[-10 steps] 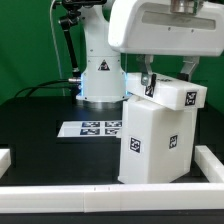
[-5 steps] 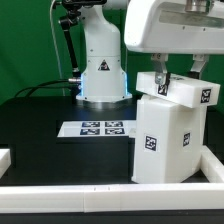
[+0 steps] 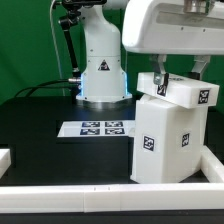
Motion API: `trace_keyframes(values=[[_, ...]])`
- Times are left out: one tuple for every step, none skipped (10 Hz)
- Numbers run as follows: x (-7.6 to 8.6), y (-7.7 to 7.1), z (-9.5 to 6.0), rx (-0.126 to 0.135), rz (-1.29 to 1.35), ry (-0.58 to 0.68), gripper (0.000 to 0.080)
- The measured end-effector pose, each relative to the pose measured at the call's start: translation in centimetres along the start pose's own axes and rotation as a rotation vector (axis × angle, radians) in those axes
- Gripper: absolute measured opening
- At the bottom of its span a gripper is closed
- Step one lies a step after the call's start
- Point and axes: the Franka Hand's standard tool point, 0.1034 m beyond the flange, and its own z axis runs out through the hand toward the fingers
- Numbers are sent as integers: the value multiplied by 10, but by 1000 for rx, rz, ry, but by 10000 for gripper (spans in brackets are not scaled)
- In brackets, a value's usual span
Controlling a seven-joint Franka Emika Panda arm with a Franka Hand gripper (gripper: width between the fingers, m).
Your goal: Assemble cabinet
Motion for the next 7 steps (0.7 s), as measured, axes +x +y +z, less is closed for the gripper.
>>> trace_keyframes(values=[[0,0,0,0,54,0,561],[0,0,0,1,118,0,561],[0,0,0,1,193,0,561],[1,-1,0,0,253,2,561],[2,-2,-1,0,307,4,561],[3,-3,-1,0,397,5,561],[3,-5,-1,1,461,5,561]])
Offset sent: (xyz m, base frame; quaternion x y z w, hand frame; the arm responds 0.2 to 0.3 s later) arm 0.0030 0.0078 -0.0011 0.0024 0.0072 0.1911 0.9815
